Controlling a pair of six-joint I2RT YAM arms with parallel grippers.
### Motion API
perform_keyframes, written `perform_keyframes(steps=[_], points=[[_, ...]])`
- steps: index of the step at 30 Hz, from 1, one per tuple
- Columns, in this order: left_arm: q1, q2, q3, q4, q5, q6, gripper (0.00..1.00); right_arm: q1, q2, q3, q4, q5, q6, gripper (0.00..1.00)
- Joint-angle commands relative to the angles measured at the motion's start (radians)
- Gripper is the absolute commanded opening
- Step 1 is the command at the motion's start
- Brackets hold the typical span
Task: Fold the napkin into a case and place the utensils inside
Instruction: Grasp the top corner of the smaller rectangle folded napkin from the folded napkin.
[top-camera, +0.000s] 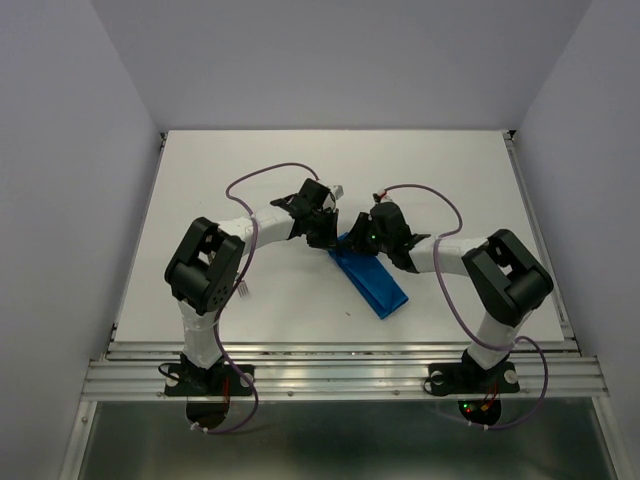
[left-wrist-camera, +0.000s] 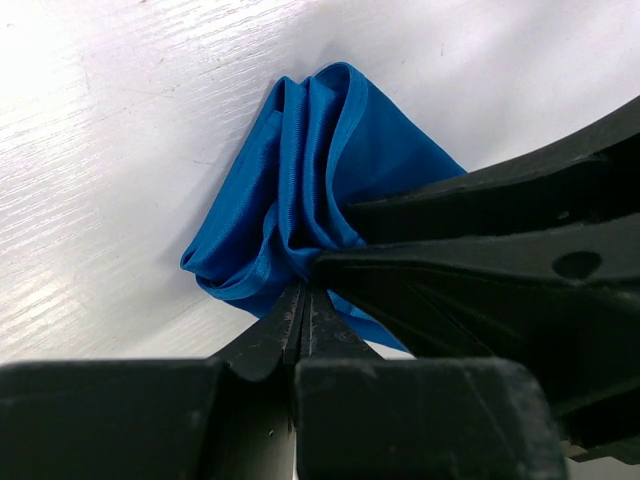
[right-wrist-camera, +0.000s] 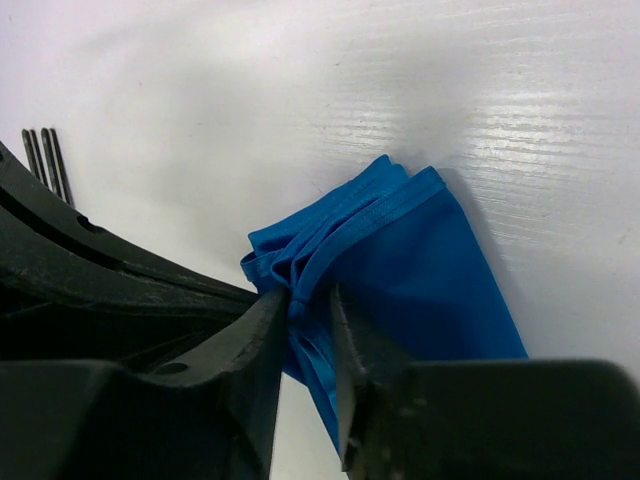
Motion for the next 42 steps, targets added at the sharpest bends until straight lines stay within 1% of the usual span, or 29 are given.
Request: perform_keyframes(steps=[1, 2, 3, 5, 8, 13, 19, 25, 31, 33, 36, 38, 42], points=[[-0.008, -0.007, 0.047, 0.005, 0.018, 0.017, 0.0, 0.0, 0.018, 0.045, 0.001, -0.011, -0.015, 0.25], [-0.008, -0.007, 0.047, 0.005, 0.018, 0.015, 0.0, 0.0, 0.02, 0.045, 0.002, -0.009, -0.015, 0.22], [-0.008, -0.007, 0.047, 0.005, 0.018, 0.018, 0.0, 0.0, 0.021, 0.045, 0.001, -0.009, -0.016, 0.1], [-0.007, -0.007, 0.047, 0.005, 0.016, 0.018, 0.0, 0.0, 0.02, 0.045, 0.001, -0.011, -0.018, 0.01], [-0.008, -0.006, 0.053, 0.003, 0.018, 0.018, 0.0, 0.0, 0.018, 0.046, -0.013, -0.023, -0.038, 0.01], [-0.008, -0.002, 0.06, 0.0, 0.019, 0.018, 0.0, 0.0, 0.024, 0.071, -0.091, -0.055, -0.087, 0.01], [-0.008, -0.002, 0.062, 0.001, 0.025, 0.02, 0.0, 0.0, 0.067, 0.101, -0.156, -0.066, -0.119, 0.01], [-0.008, -0.002, 0.065, 0.001, 0.03, 0.017, 0.0, 0.0, 0.127, 0.127, -0.173, -0.092, -0.13, 0.01], [-0.008, 0.001, 0.064, 0.009, 0.038, 0.015, 0.0, 0.0, 0.147, 0.135, -0.176, -0.104, -0.133, 0.01], [-0.008, 0.005, 0.064, 0.011, 0.044, 0.012, 0.0, 0.0, 0.139, 0.13, -0.165, -0.127, -0.127, 0.01], [-0.008, 0.011, 0.064, 0.014, 0.045, 0.012, 0.0, 0.0, 0.113, 0.097, -0.064, -0.185, -0.08, 0.01], [-0.008, 0.011, 0.06, 0.012, 0.044, 0.012, 0.0, 0.0, 0.113, 0.094, -0.041, -0.222, -0.056, 0.01], [-0.008, -0.007, 0.039, 0.014, 0.032, 0.014, 0.0, 0.0, 0.127, 0.045, 0.092, -0.224, 0.063, 0.01]])
